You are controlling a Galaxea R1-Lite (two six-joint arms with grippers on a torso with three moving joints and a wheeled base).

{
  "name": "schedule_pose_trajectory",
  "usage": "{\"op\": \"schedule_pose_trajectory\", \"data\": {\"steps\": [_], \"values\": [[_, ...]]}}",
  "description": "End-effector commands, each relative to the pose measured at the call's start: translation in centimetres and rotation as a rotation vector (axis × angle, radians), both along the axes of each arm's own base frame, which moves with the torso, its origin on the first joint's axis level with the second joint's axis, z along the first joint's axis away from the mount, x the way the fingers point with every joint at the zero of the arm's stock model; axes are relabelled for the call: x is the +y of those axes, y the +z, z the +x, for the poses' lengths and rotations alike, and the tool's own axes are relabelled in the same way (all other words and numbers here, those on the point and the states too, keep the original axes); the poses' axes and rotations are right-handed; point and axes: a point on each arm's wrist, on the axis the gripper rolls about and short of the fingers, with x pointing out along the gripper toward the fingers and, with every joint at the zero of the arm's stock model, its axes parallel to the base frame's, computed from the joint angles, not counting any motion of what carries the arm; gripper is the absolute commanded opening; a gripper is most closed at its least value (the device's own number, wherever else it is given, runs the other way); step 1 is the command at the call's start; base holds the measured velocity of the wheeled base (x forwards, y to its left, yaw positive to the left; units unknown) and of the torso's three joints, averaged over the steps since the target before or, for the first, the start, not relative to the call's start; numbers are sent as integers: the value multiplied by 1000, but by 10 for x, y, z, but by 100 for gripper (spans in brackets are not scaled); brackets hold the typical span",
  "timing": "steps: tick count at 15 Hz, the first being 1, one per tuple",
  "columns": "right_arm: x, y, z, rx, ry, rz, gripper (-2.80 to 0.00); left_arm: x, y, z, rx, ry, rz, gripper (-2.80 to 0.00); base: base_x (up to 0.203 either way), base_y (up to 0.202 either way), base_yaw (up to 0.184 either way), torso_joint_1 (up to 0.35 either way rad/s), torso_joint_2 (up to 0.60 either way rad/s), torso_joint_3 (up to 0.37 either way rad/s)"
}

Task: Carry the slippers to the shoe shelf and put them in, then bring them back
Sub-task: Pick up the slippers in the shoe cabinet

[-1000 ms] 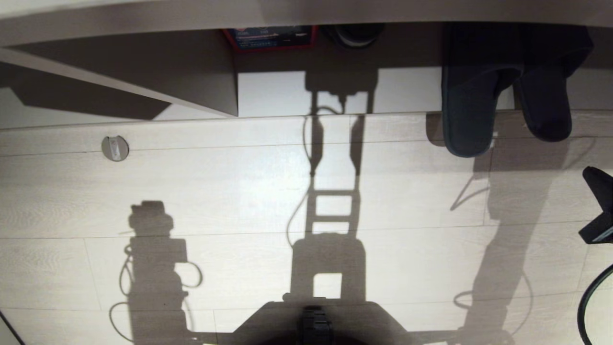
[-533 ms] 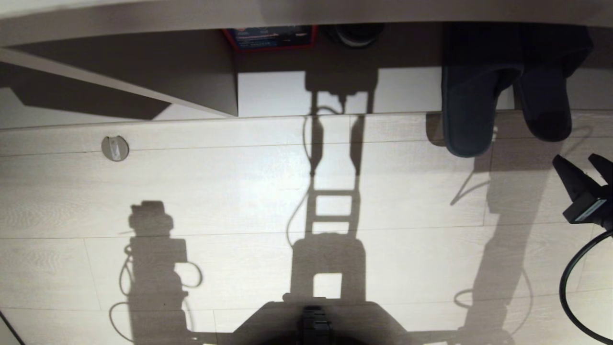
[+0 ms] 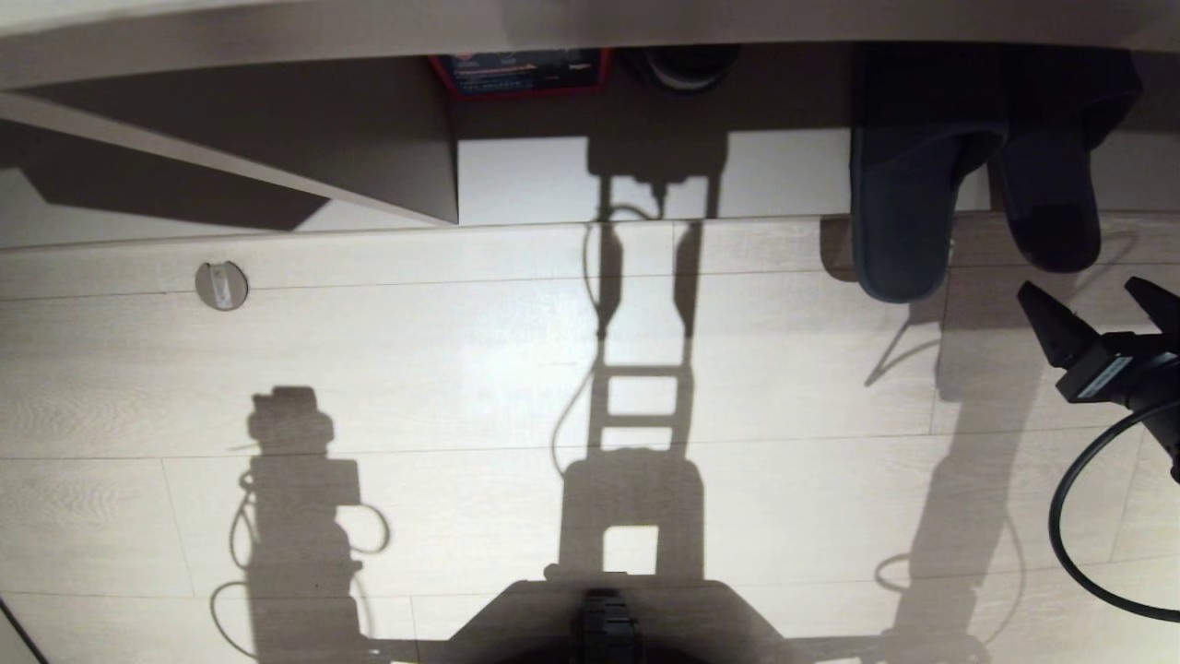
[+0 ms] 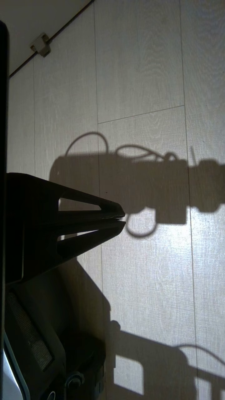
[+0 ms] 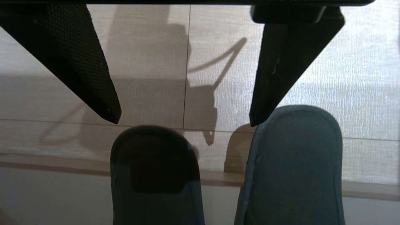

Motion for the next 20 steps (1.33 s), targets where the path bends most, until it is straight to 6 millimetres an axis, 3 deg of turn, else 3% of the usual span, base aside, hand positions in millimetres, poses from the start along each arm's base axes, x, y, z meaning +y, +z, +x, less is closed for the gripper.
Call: {"op": "schedule_pose_trajectory", "data": {"steps": [1,6,10,20], "values": [[0,-1,6,-1,0,-1,0,0,0,0,0,0,-1,-280,0,0,0,0,0,0],[-2,-1,20,-19,0,-1,0,0,0,0,0,0,-1,-280,0,0,0,0,0,0],[-4,5,43,-54,0,0,0,0,0,0,0,0,-1,-280,0,0,0,0,0,0],[-6,30,74,-180,8,-7,0,0,0,0,0,0,-1,-280,0,0,0,0,0,0]]}}
